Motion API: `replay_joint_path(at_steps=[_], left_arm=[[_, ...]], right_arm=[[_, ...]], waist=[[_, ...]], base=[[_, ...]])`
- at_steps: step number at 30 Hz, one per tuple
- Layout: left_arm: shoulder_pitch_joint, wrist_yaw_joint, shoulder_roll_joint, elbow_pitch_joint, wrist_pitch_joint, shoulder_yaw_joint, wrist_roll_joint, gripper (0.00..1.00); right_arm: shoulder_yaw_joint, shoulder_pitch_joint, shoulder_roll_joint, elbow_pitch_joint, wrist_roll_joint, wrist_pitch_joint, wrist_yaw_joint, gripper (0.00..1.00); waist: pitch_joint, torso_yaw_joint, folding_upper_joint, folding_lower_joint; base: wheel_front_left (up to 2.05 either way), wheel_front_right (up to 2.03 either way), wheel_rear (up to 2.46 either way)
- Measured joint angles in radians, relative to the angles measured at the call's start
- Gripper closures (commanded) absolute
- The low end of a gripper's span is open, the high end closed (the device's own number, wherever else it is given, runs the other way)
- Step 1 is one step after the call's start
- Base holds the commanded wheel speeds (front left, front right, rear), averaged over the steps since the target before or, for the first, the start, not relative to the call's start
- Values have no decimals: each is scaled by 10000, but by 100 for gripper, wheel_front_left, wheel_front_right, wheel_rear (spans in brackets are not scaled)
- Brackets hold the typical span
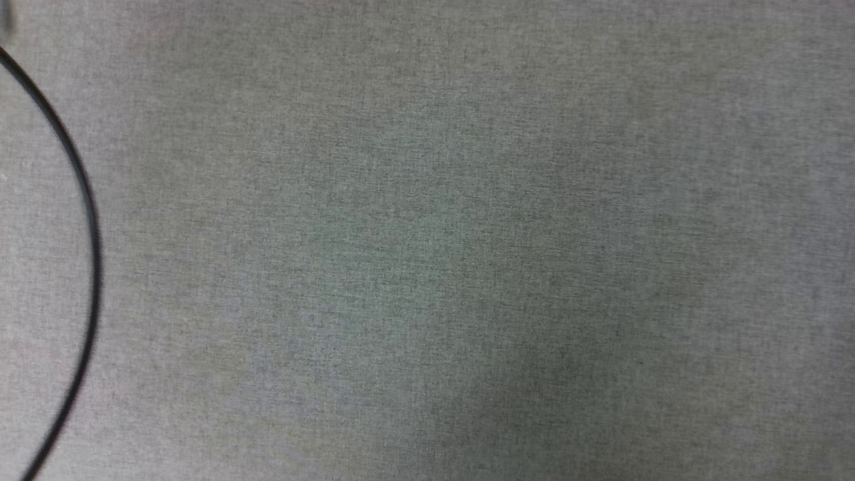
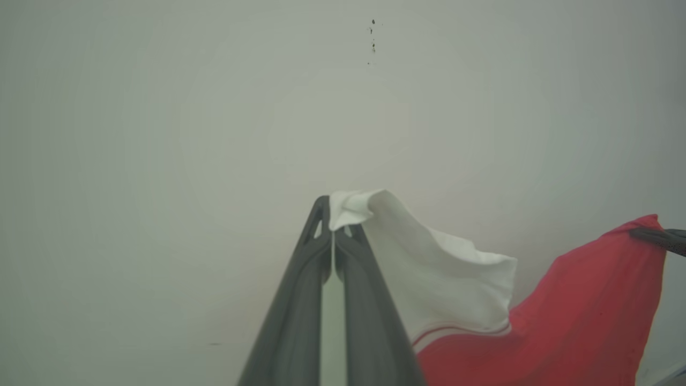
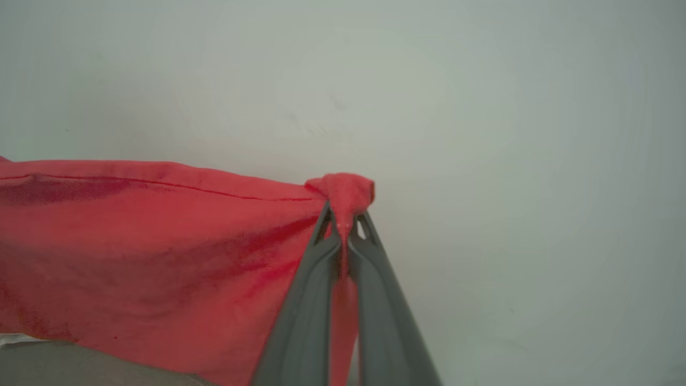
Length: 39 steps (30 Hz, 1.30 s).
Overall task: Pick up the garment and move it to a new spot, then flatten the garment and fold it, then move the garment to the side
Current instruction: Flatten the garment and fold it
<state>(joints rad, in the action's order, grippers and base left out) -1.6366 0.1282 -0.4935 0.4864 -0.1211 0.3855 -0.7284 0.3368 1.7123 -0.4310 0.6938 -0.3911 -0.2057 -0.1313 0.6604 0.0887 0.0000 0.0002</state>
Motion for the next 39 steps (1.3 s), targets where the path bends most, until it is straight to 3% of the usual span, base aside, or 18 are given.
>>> replay_joint_path(at_steps=[7,13,24,33,39], left_arm=[[2305,10,-295,-247,-690,462,-539,100],[4581,-25,-546,-895,-1066,616,-698,100],[9781,-1262,-861,-3417,-1363,309,-941,100],[13648,-2054,-656,-4443,-1388,215,-1528,100],[15549,-2253,-326,-4569,-1390,-36,-1998,100]], right_arm=[[796,-1935,-125,96,-953,830,0,100],[1338,-3888,-591,-616,-1739,1168,0,100],[1522,-8623,-1279,-2385,-2523,1273,-2,100],[1101,-11666,-1007,-2938,-2594,1091,-2,100],[763,-13183,-805,-2989,-2608,1074,-2,100]], waist=[[-314,-91,0,-1],[-832,-107,0,-2],[-2330,-116,0,-3],[-3774,-181,0,-5],[-4673,-192,0,-5]], base=[[0,0,0],[0,0,0],[0,0,0],[0,0,0],[0,0,0]])
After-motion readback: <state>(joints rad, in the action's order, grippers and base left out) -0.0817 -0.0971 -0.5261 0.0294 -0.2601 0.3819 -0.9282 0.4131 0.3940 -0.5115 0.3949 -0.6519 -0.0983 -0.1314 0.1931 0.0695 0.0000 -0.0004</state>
